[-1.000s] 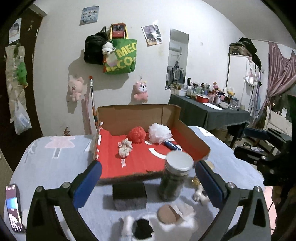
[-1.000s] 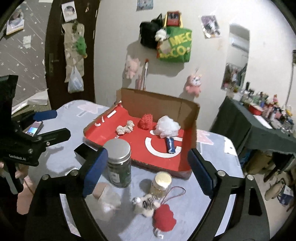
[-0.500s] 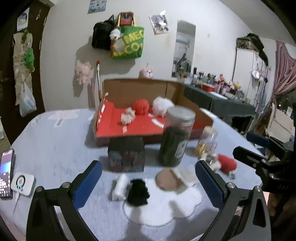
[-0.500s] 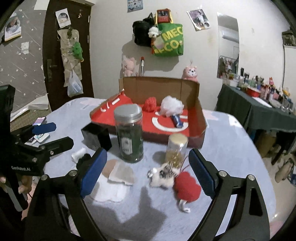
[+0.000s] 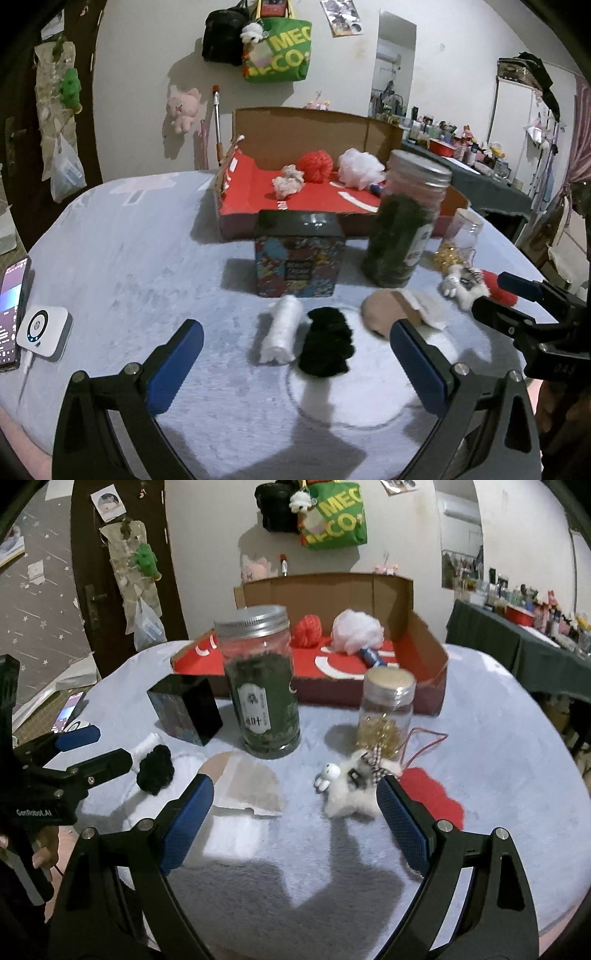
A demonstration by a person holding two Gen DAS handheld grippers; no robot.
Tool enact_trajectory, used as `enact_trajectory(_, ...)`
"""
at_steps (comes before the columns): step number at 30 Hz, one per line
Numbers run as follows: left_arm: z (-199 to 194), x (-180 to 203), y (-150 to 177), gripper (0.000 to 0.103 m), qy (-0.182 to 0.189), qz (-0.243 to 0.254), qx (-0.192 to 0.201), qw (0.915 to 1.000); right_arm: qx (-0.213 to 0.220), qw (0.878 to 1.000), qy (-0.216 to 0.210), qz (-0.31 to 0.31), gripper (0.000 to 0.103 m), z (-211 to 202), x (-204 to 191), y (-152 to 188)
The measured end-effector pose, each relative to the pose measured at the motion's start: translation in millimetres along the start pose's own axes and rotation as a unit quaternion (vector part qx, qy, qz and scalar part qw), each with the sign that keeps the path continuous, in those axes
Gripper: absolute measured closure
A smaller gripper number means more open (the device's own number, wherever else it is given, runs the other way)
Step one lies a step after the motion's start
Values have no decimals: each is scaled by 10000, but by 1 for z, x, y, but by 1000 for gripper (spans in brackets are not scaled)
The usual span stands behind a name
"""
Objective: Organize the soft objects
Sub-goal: 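Withdraw both tools from the box toward the remaining table items, then grasp the white rolled cloth with the left tool while the right tool grasps the white crumpled cloth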
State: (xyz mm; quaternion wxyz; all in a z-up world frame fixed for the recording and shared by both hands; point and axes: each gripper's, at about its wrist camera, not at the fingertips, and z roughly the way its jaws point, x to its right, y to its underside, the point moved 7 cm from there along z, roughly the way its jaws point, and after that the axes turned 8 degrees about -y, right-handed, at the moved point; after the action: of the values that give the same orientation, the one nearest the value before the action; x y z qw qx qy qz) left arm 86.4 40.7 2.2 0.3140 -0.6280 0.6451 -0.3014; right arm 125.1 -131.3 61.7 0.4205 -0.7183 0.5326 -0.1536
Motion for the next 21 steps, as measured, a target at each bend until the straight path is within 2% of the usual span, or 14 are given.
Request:
enact_trajectory(6, 6, -10, 1, 1, -68, 65, -95, 9999, -154, 9995, -257, 121, 12, 12, -3, 3)
enact_trajectory(10, 9, -18, 0, 5, -79, 112, -154, 9998, -260, 9984, -484, 146, 13, 20, -9, 4)
enact_trajectory(12, 13, -22, 0, 8, -100, 146, -213, 9996, -306, 9978, -568, 127, 13, 25, -12, 4)
enact_trajectory(16, 24, -28, 2, 21, -85, 200, -399, 9990, -368, 9970, -674, 106, 14, 34, -16, 5)
enact_trajectory(18, 30, -29, 3, 26, -73, 242, -474, 9986, -423, 9962, -759, 114, 21, 39, -18, 5)
enact_trajectory(21, 39, -30, 6, 44, 35, 312, -632, 9975, -549, 9942, -906, 180, 40, 49, -18, 6)
